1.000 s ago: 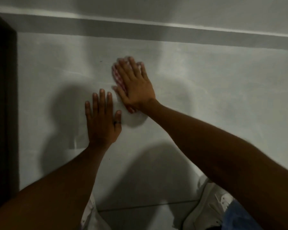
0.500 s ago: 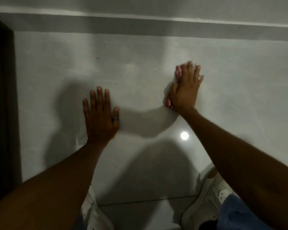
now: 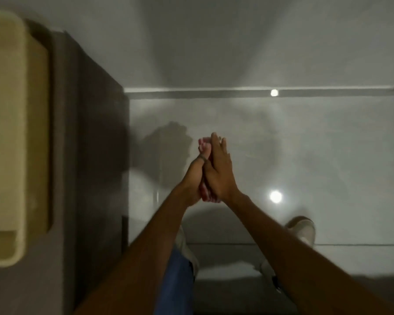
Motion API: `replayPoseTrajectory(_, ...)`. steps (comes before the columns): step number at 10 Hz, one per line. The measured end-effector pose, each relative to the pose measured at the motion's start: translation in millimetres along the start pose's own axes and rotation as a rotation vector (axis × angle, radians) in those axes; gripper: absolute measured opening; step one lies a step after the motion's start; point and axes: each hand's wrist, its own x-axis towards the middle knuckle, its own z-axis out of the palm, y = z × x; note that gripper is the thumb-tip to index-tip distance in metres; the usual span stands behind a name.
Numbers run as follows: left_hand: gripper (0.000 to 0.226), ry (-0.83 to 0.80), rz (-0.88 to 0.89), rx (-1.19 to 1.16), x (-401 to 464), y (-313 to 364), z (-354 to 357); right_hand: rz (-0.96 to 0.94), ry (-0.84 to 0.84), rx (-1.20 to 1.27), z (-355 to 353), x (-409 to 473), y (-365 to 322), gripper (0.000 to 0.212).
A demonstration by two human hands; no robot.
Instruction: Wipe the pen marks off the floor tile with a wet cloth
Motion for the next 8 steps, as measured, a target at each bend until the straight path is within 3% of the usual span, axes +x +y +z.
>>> replayPoseTrajectory(1,0.066,-0.049,0.056,-0.103,-99,30,-6,0.092,0.079,0.324,-11,-39,-96,0.063)
replayPoseTrajectory(2,0.097,-0.083,0.092,-0.119,-179,71,-34,0.296,-0.027,0.487,-20,-50,-176,0.064)
replayPoseTrajectory(3,0.090,0.001,0.190,-0.044,-232,119,-80,0.211,-0.345,0.447,-6,-38,-253,0.032)
replayPoseTrajectory(4,0.070,0.195,0.305,0.070,-260,158,-138,0.017,-0.470,0.197,43,-12,-313,0.027)
replayPoseTrajectory(5,0.051,0.382,0.377,0.177,-260,185,-200,-0.169,-0.462,-0.157,110,18,-361,0.035)
replayPoseTrajectory(6,0.056,0.587,0.413,0.259,-234,202,-249,-0.291,-0.335,-0.566,168,45,-384,0.041)
replayPoseTrajectory(7,0.064,0.644,0.392,0.519,-216,211,-265,-0.375,-0.243,-1.014,197,61,-390,0.047)
replayPoseTrajectory(8,0.066,0.719,0.342,0.950,-224,213,-248,-0.454,-0.204,-1.258,198,58,-394,0.052)
